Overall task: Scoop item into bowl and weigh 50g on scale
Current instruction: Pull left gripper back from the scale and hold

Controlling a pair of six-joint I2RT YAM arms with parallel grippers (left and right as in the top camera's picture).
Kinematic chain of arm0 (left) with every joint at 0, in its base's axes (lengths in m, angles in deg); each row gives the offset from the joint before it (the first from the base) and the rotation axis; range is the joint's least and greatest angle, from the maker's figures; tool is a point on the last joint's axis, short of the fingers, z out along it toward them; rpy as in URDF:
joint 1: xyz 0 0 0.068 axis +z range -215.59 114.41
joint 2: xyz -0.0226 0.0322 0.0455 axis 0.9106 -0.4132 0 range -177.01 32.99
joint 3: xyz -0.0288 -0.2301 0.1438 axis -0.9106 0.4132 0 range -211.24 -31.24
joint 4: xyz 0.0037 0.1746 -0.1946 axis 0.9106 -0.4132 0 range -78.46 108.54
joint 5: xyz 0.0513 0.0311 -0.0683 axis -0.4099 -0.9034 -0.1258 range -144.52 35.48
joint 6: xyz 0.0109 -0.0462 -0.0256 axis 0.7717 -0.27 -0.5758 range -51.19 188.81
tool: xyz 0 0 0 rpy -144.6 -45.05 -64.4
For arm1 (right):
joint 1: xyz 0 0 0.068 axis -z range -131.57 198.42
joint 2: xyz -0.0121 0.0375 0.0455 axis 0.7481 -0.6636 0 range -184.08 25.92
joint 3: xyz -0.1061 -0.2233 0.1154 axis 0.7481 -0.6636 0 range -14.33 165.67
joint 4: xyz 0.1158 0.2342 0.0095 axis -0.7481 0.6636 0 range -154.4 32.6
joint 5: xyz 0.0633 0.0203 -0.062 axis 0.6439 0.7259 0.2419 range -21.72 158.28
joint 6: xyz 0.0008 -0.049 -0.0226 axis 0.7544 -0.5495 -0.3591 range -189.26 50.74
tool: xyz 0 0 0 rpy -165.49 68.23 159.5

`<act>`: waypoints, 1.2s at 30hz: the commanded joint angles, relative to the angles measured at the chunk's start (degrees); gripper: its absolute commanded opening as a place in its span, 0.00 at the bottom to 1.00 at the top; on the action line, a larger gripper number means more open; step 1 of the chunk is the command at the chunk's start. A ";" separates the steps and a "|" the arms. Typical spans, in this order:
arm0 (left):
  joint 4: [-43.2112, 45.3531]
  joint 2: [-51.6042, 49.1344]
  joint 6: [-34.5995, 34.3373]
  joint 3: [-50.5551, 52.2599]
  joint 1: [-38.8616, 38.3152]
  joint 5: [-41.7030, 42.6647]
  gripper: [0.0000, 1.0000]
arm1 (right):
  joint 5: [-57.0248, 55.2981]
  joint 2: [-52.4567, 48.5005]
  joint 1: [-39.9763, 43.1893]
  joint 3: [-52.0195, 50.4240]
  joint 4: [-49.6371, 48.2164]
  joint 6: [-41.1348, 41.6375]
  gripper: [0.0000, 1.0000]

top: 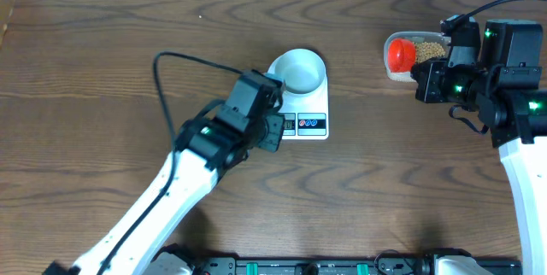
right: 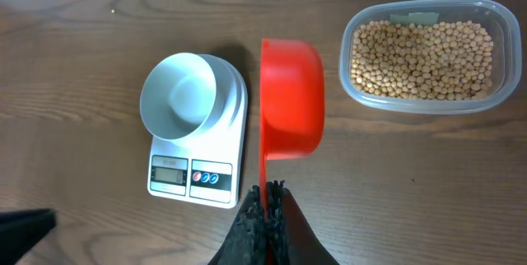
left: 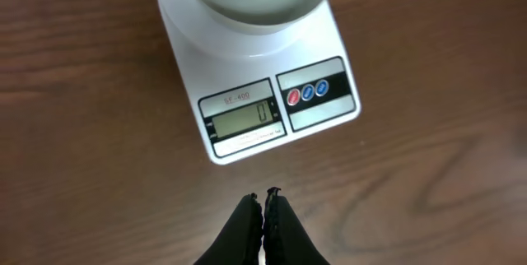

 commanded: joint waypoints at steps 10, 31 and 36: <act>-3.69 3.39 9.05 -0.37 0.22 -0.15 0.08 | -0.09 0.15 0.17 -0.24 -0.28 -0.83 0.01; -5.60 3.41 9.03 -0.37 0.20 -0.13 0.07 | 0.11 0.15 0.17 -0.24 -1.57 -0.79 0.01; -5.81 3.41 9.01 -0.37 0.20 -0.11 0.08 | 0.11 0.15 0.17 -0.24 -1.36 -0.79 0.01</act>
